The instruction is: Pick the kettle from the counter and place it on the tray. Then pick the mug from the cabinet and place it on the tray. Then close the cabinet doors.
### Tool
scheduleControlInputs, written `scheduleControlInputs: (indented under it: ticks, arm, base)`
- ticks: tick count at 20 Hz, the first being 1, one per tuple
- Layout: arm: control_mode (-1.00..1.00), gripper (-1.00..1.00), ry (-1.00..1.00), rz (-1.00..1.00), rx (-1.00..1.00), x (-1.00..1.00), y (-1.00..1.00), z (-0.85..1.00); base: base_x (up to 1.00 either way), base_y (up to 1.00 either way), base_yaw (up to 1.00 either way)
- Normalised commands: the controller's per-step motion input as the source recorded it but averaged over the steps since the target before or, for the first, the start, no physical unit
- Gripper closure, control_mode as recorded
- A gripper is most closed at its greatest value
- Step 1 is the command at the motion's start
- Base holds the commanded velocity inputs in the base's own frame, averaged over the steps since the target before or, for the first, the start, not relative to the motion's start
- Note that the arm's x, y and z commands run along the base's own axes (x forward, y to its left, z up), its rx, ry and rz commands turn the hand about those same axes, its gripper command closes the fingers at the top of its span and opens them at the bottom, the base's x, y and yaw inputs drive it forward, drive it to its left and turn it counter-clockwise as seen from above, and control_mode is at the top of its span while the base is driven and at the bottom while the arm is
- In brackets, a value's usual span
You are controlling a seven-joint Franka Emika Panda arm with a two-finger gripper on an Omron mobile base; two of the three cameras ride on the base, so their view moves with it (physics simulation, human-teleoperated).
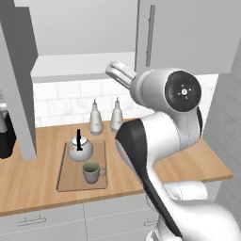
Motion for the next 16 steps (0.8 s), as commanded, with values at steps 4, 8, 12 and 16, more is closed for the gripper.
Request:
scheduleControlInputs:
  ticks: [4, 8, 12, 16]
  arm:
    - [-1.0, -1.0, 0.04, 0.0, 0.1, -0.29, 0.38, 0.02]
    - [-1.0, -1.0, 0.26, 0.0, 0.3, -0.38, 0.34, 0.06]
    - [-1.0, -1.0, 0.28, 0.0, 0.39, -0.42, 0.24, 0.02]
    - [-1.0, -1.0, 0.02, 0.0, 0.38, -0.65, 0.29, -0.01]
  base:
    - [0.0, 0.0, 0.0]
    - [0.0, 0.0, 0.0]
    - [0.0, 0.0, 0.0]
    - [0.0, 0.0, 0.0]
